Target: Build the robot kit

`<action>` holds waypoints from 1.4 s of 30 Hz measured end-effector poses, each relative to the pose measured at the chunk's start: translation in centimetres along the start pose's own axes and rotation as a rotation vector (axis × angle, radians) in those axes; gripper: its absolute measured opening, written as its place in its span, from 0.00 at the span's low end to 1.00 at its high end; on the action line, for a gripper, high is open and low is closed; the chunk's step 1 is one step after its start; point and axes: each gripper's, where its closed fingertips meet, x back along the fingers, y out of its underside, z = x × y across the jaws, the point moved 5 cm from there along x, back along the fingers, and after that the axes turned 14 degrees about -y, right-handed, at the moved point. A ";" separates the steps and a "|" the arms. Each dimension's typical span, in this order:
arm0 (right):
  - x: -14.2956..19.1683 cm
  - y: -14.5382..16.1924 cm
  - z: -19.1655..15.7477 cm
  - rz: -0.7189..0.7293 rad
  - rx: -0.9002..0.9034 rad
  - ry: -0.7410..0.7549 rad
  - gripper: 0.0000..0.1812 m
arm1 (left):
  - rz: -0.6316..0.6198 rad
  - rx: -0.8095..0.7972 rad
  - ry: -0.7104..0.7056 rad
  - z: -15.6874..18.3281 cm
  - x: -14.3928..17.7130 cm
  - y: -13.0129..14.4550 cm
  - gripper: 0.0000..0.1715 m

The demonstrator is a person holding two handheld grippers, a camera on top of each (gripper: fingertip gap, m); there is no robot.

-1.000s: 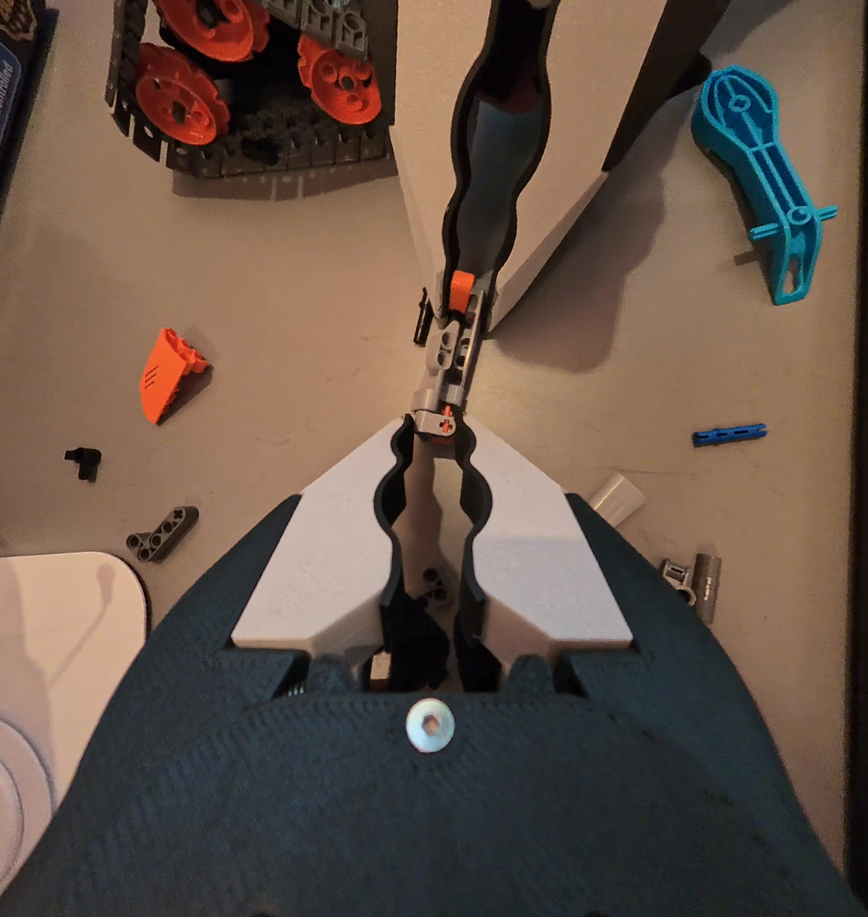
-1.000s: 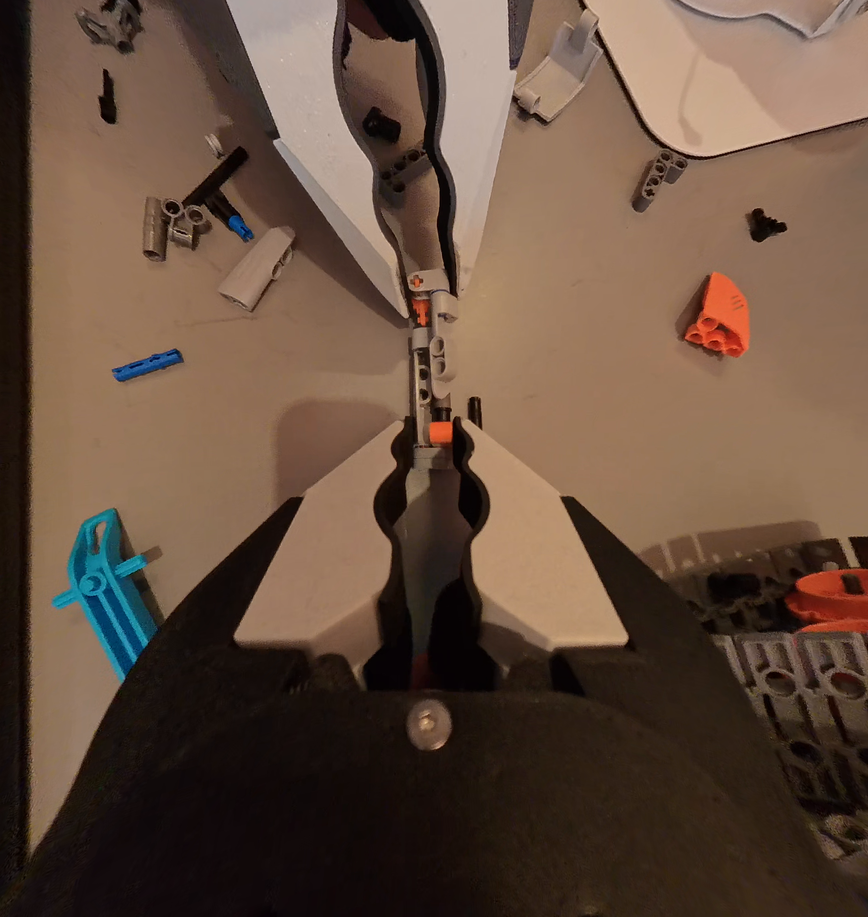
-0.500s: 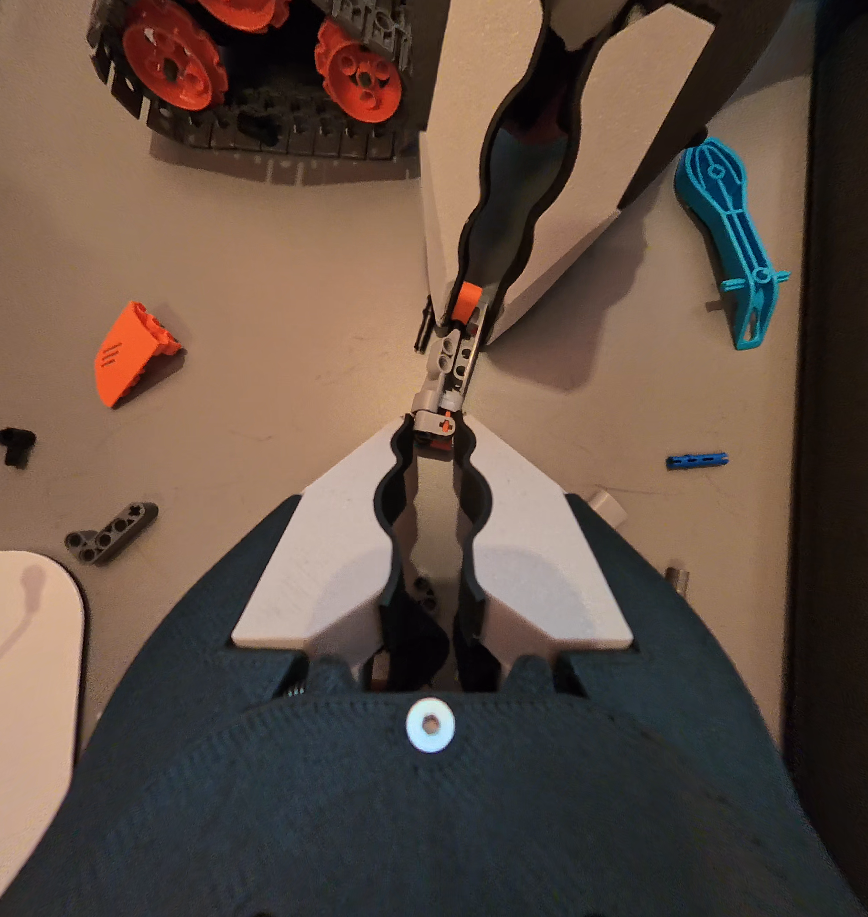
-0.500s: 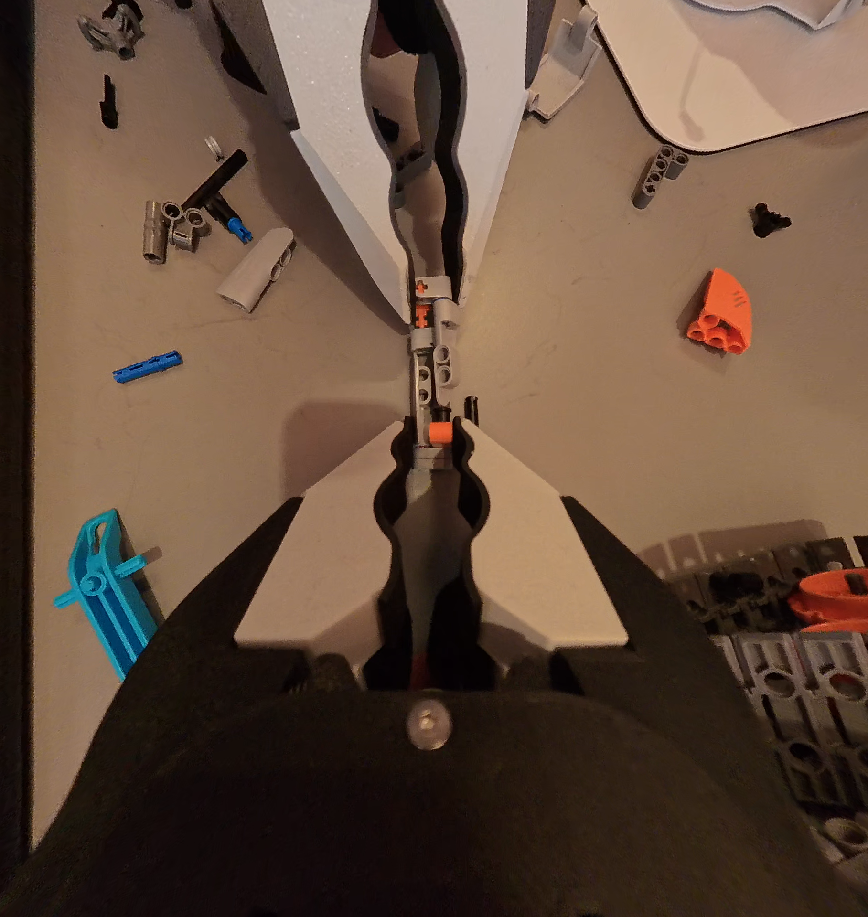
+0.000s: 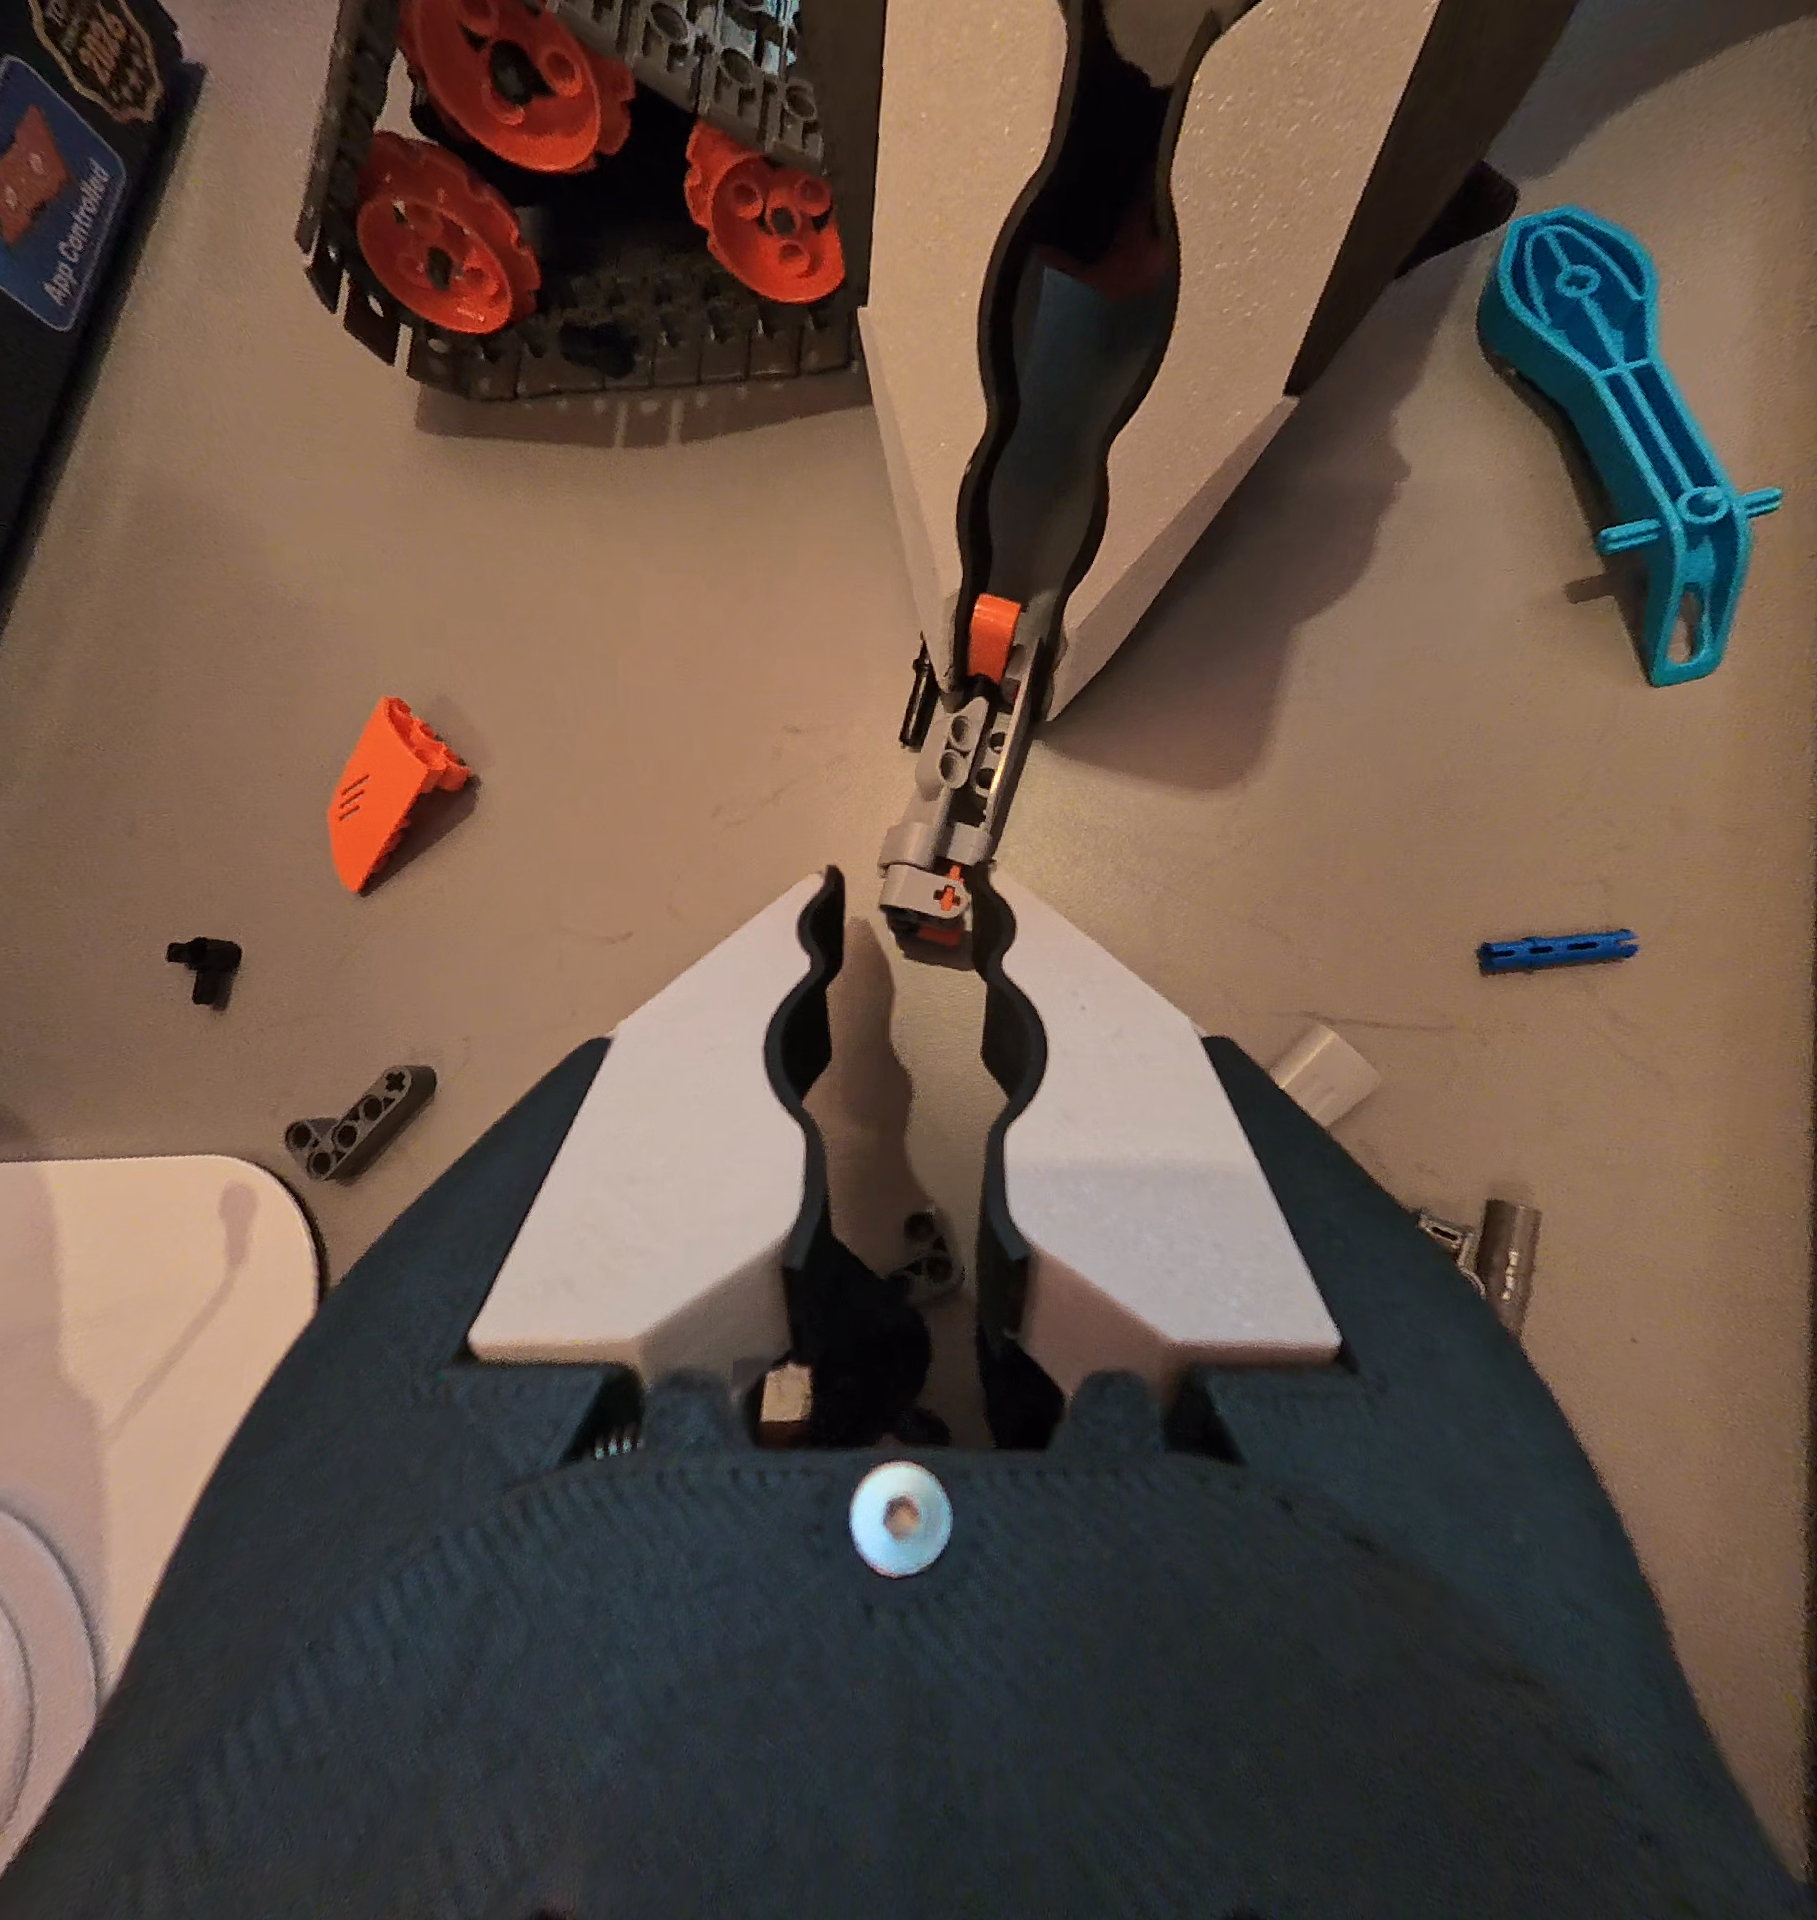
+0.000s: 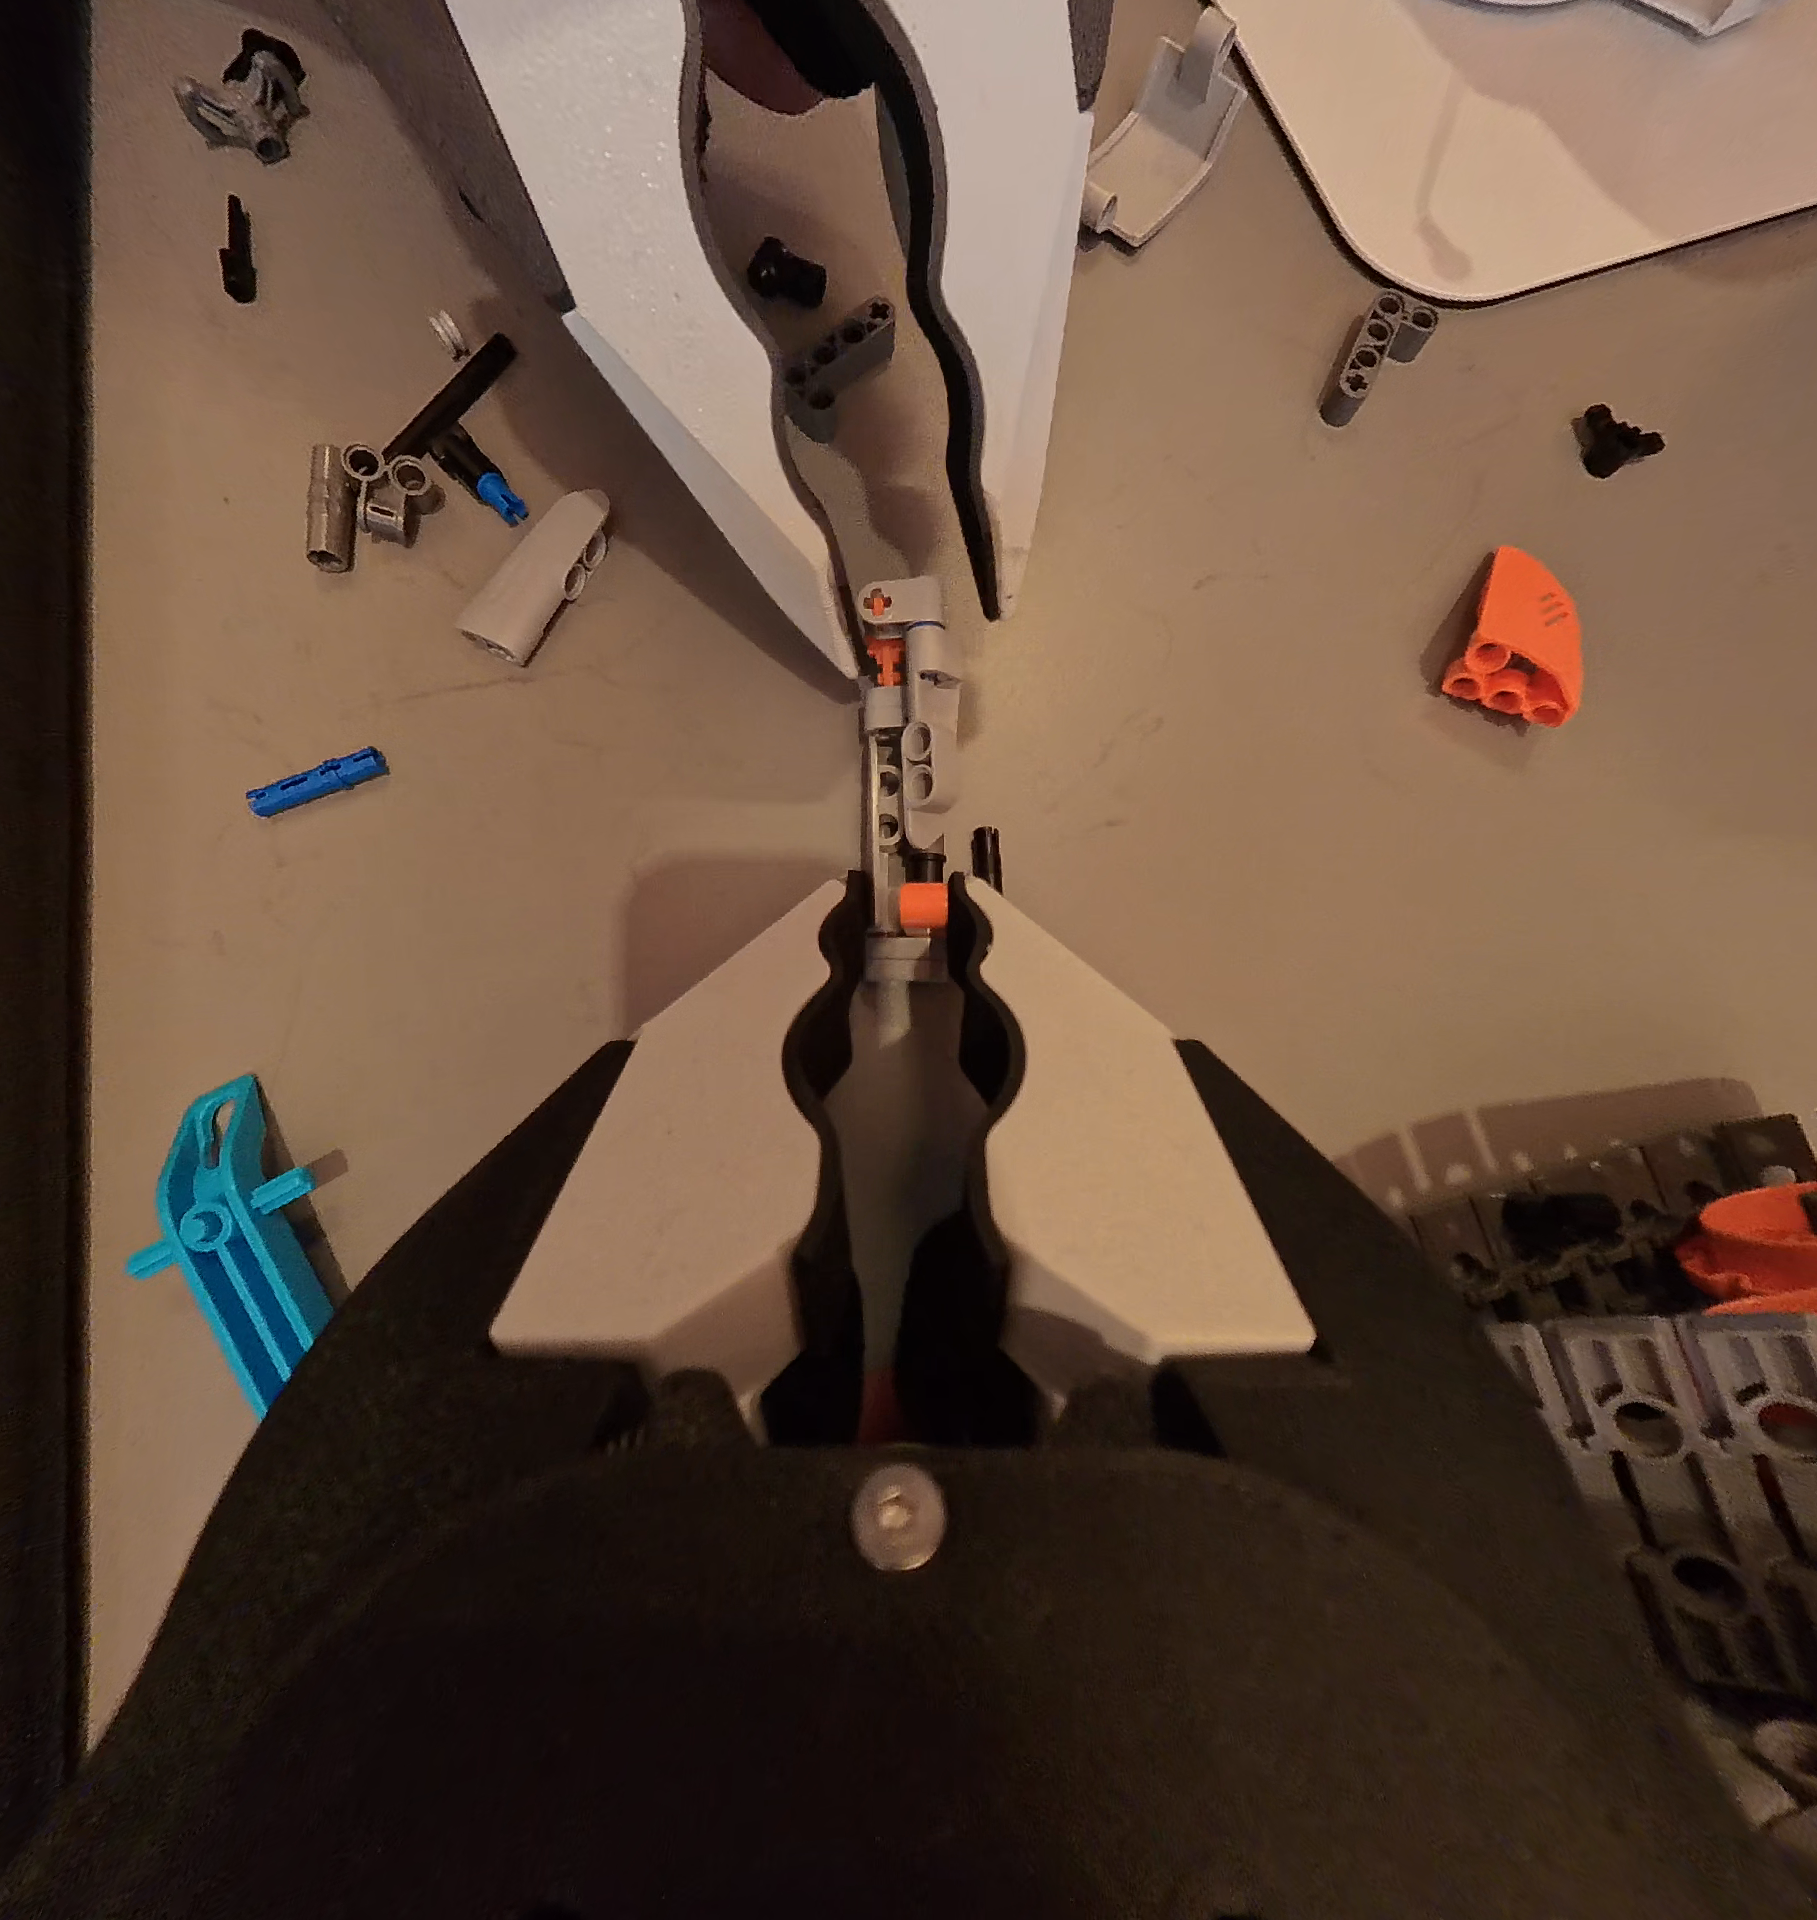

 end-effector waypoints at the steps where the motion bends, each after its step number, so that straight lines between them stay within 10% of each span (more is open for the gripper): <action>1: 0.0 0.0 0.0 0.000 0.000 0.000 0.07 | 0.004 -0.010 -0.003 0.0 0.0 0.0 0.14; 12: 0.0 0.0 0.0 0.003 0.001 -0.005 0.07 | 0.072 -0.329 -0.143 0.9 0.4 0.3 0.13; 42: -0.1 0.0 0.0 -0.012 0.015 0.000 0.06 | 0.056 -0.134 0.003 0.3 -0.2 0.1 0.08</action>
